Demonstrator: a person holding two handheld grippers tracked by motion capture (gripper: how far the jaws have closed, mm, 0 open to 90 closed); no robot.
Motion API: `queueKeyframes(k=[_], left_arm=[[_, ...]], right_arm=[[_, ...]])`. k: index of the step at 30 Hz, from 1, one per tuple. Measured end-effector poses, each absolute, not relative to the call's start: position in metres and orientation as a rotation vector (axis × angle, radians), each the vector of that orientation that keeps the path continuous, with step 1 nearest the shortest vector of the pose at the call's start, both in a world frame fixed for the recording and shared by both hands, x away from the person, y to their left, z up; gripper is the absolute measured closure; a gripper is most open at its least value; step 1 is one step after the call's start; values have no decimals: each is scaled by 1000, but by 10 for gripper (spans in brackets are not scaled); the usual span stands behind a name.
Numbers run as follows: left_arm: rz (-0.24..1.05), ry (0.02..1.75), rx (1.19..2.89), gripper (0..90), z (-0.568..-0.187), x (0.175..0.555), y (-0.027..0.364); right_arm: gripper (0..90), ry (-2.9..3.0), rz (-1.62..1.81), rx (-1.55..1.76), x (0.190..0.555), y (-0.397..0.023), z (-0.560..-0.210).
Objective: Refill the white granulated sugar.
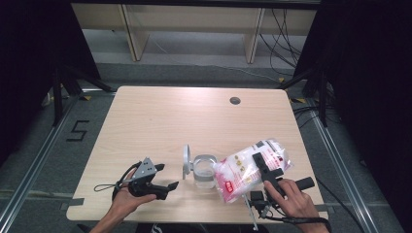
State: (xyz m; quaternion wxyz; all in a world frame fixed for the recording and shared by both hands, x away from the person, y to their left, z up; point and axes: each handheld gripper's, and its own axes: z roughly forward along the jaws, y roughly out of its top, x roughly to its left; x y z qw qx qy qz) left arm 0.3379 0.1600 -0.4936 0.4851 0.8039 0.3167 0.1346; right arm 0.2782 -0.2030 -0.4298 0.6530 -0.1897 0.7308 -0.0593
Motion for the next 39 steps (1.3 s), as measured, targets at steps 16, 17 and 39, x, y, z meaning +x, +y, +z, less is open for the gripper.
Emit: queueKeyframes(k=[16, 17, 39], left_arm=[[333, 772, 1952, 162, -494, 338, 160], [332, 773, 1951, 163, -494, 338, 160], [330, 768, 1958, 163, -493, 338, 160]], right_arm=[[507, 1660, -115, -444, 278, -201, -429], [507, 1671, -115, -432, 278, -201, -430], [513, 1659, -99, -395, 277, -205, -429]])
